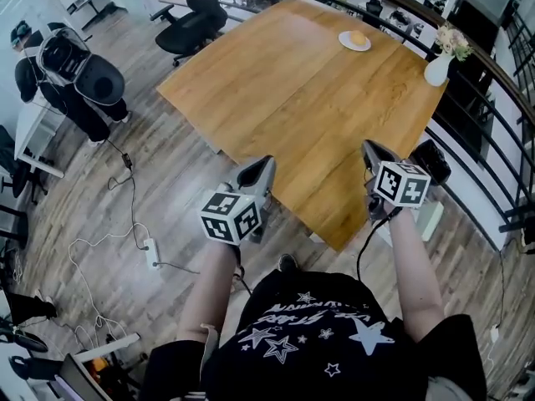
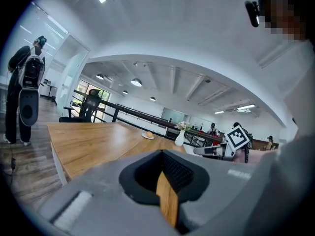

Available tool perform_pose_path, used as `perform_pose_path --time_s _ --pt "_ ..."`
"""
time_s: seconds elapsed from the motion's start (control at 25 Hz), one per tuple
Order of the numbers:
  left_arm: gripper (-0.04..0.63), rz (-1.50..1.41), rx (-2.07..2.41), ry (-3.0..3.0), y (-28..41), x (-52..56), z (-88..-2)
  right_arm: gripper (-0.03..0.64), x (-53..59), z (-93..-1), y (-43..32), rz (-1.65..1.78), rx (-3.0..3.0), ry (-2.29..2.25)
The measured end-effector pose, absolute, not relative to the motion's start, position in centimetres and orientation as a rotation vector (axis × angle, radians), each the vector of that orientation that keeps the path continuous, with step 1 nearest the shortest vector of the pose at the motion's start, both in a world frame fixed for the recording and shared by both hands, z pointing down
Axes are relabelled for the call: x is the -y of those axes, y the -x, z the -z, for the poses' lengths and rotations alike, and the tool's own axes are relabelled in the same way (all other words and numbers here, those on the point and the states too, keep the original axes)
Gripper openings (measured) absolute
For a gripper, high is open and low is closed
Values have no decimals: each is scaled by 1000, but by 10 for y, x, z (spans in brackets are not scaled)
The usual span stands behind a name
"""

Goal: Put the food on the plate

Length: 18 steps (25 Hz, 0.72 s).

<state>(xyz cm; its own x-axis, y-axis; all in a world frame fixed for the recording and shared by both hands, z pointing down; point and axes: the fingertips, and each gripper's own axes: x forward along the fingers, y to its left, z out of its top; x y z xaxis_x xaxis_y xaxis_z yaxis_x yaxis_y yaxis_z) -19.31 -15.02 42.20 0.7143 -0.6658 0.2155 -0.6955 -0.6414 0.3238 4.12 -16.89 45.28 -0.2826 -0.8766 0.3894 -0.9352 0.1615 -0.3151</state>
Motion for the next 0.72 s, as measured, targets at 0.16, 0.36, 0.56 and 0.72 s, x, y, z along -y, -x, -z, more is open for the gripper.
perform_pose_path --time_s 0.16,0.36,0.56,0.72 --pt "2 -92 1056 -2553 178 106 -413 2 120 -441 -48 -753 2328 -1805" --pt "2 -89 1047 -2529 139 69 -420 0 78 -450 -81 -778 2323 -1789" --pt "2 -105 1038 -2518 112 24 -421 0 29 -449 -106 -800 2315 -1813" --pt "2 -116 1027 -2512 94 -4 -422 1 1 -448 -113 -816 2322 -1814"
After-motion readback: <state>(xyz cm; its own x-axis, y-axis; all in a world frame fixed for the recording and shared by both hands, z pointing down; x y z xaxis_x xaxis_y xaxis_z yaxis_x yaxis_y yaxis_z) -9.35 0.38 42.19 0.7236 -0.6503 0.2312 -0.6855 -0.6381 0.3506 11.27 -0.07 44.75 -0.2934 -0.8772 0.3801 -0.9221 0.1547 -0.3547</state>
